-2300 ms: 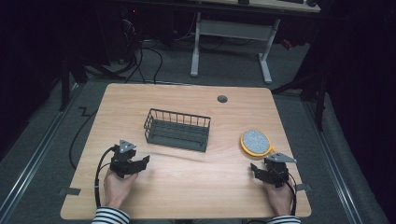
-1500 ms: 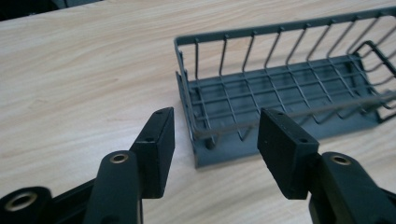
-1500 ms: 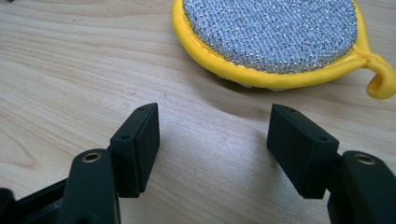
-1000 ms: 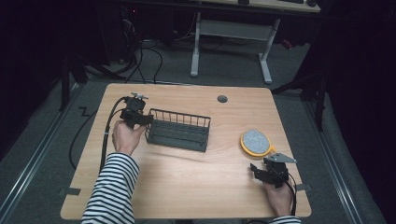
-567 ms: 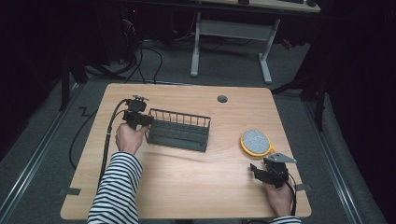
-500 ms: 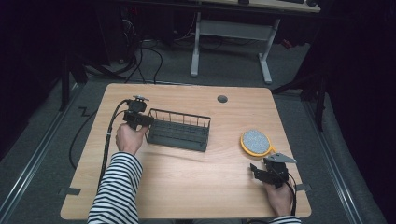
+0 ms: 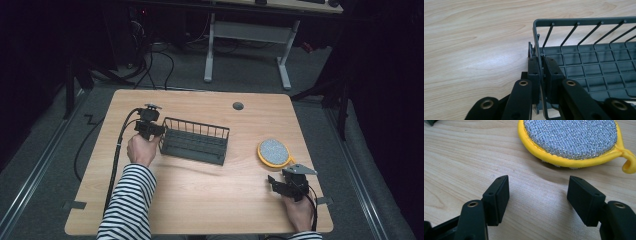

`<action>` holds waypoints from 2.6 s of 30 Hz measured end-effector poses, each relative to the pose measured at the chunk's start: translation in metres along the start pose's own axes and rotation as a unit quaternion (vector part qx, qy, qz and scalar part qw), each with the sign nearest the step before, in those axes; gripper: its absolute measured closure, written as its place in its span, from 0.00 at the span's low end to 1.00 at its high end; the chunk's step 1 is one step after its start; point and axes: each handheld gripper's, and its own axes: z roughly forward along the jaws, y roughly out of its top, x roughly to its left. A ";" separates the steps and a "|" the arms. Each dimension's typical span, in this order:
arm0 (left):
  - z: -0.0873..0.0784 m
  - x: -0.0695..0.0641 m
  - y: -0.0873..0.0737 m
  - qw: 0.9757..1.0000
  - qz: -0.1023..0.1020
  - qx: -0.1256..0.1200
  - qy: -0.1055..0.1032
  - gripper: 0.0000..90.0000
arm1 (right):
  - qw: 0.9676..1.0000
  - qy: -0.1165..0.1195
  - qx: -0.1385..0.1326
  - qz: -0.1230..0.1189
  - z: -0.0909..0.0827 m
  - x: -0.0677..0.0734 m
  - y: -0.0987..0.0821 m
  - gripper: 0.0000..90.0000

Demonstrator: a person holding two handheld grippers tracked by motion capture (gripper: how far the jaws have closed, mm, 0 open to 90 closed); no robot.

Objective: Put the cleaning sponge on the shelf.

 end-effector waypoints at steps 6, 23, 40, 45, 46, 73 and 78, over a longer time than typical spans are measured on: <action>0.002 -0.012 0.001 1.000 -0.004 -0.003 -0.009 0.95 | 1.000 0.000 0.000 -0.001 0.000 0.000 0.000 0.38; 0.006 -0.052 -0.002 0.999 0.026 -0.006 -0.032 0.95 | 1.000 0.001 0.000 -0.001 0.000 0.000 0.000 0.38; -0.003 -0.052 -0.009 0.997 0.033 -0.042 -0.050 0.65 | 1.000 0.002 0.000 -0.001 0.000 0.000 0.000 0.38; -0.017 -0.044 -0.016 0.995 0.028 -0.079 -0.061 0.51 | 1.000 0.002 0.001 0.000 0.000 0.000 0.000 0.38; -0.020 -0.042 -0.019 0.994 0.030 -0.083 -0.061 0.49 | 1.000 0.002 0.001 0.000 0.000 0.000 0.000 0.38; -0.026 -0.008 -0.134 0.994 0.012 -0.108 -0.029 0.42 | 1.000 0.002 0.000 -0.001 0.000 0.000 0.000 0.38; -0.013 -0.007 -0.149 0.995 0.011 -0.095 -0.014 0.42 | 1.000 0.002 0.001 -0.001 0.000 0.000 0.000 0.38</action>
